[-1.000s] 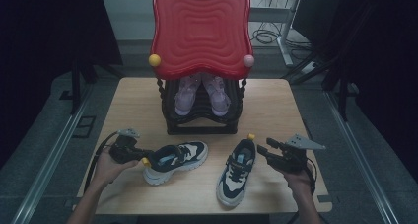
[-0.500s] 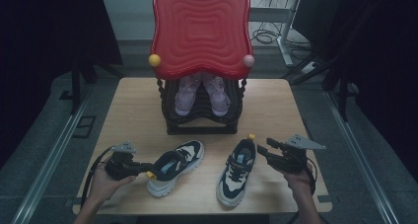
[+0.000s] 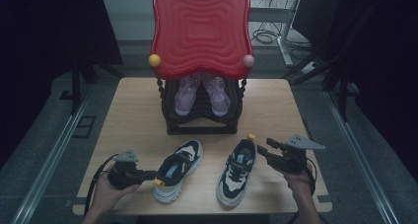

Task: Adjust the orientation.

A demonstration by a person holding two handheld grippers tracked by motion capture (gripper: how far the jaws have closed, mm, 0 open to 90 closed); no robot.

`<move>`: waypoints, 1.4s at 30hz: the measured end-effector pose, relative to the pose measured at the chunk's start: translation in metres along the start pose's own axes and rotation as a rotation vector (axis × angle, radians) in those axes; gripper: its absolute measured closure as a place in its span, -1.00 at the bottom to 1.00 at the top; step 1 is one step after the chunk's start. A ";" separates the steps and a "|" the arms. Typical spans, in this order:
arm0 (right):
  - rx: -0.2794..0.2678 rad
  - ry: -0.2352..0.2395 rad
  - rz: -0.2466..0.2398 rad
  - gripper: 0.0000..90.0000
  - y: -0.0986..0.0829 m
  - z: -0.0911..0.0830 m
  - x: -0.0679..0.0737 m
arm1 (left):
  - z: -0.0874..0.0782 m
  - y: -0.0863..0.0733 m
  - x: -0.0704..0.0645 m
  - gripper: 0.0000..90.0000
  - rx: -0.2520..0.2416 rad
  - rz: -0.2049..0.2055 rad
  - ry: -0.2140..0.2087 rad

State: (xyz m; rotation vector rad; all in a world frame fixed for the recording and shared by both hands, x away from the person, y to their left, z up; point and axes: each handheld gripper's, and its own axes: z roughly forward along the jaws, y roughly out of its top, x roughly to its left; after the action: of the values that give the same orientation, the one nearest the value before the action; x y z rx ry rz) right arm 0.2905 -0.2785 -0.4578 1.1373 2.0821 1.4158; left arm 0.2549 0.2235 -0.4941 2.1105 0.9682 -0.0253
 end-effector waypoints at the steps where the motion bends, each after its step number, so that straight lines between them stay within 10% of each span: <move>1: 0.000 0.000 0.000 0.06 0.000 0.000 0.000 | -0.001 0.000 0.001 1.00 -0.008 -0.005 -0.001; 11: 0.001 -0.001 0.001 0.06 0.000 0.000 0.000 | -0.016 0.023 0.010 0.84 -0.121 -0.020 0.086; 25: -0.003 0.001 0.003 0.06 0.000 -0.001 -0.002 | -0.026 0.041 0.012 0.12 -0.254 -0.097 0.173; 42: -0.046 0.009 -0.030 0.14 0.009 -0.004 0.015 | -0.029 0.028 0.005 -0.02 -0.219 -0.080 0.244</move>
State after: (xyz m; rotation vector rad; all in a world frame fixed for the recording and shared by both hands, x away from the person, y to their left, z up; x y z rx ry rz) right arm 0.2816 -0.2675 -0.4462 1.0792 2.0528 1.4499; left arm 0.2684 0.2346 -0.4575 1.9016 1.1432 0.2918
